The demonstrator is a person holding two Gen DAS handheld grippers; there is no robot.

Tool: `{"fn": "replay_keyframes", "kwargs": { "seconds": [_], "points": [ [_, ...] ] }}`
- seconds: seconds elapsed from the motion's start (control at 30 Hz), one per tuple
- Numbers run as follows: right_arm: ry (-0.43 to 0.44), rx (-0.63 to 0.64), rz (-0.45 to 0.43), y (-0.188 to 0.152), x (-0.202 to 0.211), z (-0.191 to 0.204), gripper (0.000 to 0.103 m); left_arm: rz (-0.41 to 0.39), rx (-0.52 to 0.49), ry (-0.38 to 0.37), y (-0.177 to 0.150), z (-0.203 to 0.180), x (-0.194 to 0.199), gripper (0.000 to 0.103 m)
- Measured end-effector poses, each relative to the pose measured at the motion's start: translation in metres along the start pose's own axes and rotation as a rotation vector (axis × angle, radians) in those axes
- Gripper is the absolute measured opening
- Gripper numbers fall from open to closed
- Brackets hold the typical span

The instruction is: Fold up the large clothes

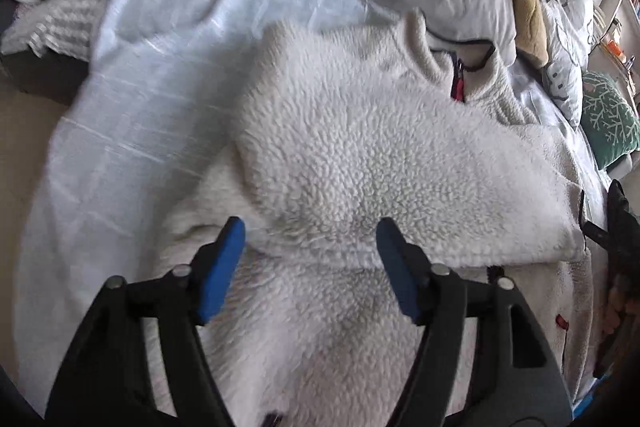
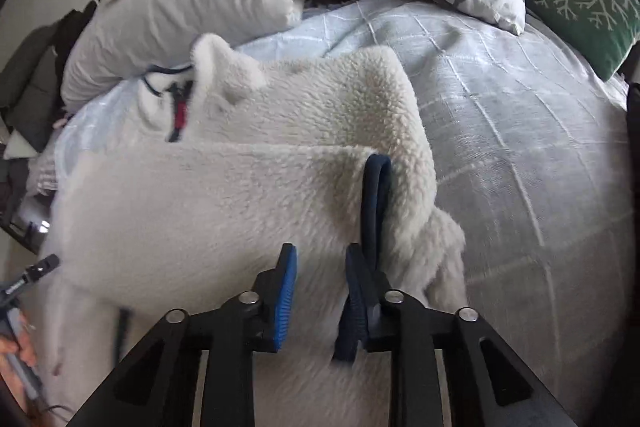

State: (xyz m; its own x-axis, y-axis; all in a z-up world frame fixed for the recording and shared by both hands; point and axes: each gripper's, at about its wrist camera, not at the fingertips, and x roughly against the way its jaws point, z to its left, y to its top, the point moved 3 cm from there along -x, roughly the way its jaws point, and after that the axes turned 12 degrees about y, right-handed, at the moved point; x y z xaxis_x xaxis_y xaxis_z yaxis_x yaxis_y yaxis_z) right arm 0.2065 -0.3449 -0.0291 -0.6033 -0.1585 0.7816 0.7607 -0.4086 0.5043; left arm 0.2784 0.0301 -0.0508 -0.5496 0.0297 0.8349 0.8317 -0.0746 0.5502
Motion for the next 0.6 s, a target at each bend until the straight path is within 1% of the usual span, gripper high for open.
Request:
{"fn": "replay_keyframes", "kwargs": {
  "seconds": [0.03, 0.07, 0.1, 0.13, 0.17, 0.27, 0.37, 0.47, 0.53, 0.6],
  "points": [
    [0.015, 0.005, 0.009, -0.003, 0.013, 0.006, 0.039, -0.011, -0.007, 0.01, 0.0, 0.003, 0.008, 0.074],
    [0.017, 0.015, 0.011, -0.005, 0.022, 0.009, 0.05, -0.024, -0.019, 0.02, -0.002, 0.005, 0.02, 0.076],
    [0.013, 0.032, 0.009, -0.009, 0.029, 0.013, 0.055, -0.034, -0.028, 0.024, -0.003, 0.008, 0.029, 0.08],
    [0.002, 0.064, -0.002, -0.017, 0.047, 0.018, 0.064, -0.045, -0.039, 0.027, -0.004, 0.01, 0.037, 0.084],
    [-0.005, 0.084, -0.008, -0.022, 0.057, 0.021, 0.07, -0.06, -0.058, 0.033, -0.006, 0.012, 0.046, 0.084],
    [-0.032, 0.13, -0.009, -0.039, 0.088, 0.027, 0.076, -0.078, -0.138, 0.084, -0.008, 0.014, 0.063, 0.085],
    [-0.086, 0.173, 0.001, -0.057, 0.109, 0.031, 0.078, -0.057, -0.224, 0.119, -0.015, 0.017, 0.075, 0.085],
    [-0.114, 0.211, 0.011, -0.073, 0.123, 0.034, 0.08, -0.046, -0.329, 0.144, -0.027, 0.026, 0.088, 0.085],
    [-0.114, 0.223, 0.014, -0.083, 0.132, 0.036, 0.081, -0.039, -0.391, 0.149, -0.037, 0.033, 0.096, 0.085],
    [-0.109, 0.229, 0.013, -0.09, 0.137, 0.037, 0.081, -0.025, -0.432, 0.141, -0.047, 0.041, 0.101, 0.085]
  ]
}}
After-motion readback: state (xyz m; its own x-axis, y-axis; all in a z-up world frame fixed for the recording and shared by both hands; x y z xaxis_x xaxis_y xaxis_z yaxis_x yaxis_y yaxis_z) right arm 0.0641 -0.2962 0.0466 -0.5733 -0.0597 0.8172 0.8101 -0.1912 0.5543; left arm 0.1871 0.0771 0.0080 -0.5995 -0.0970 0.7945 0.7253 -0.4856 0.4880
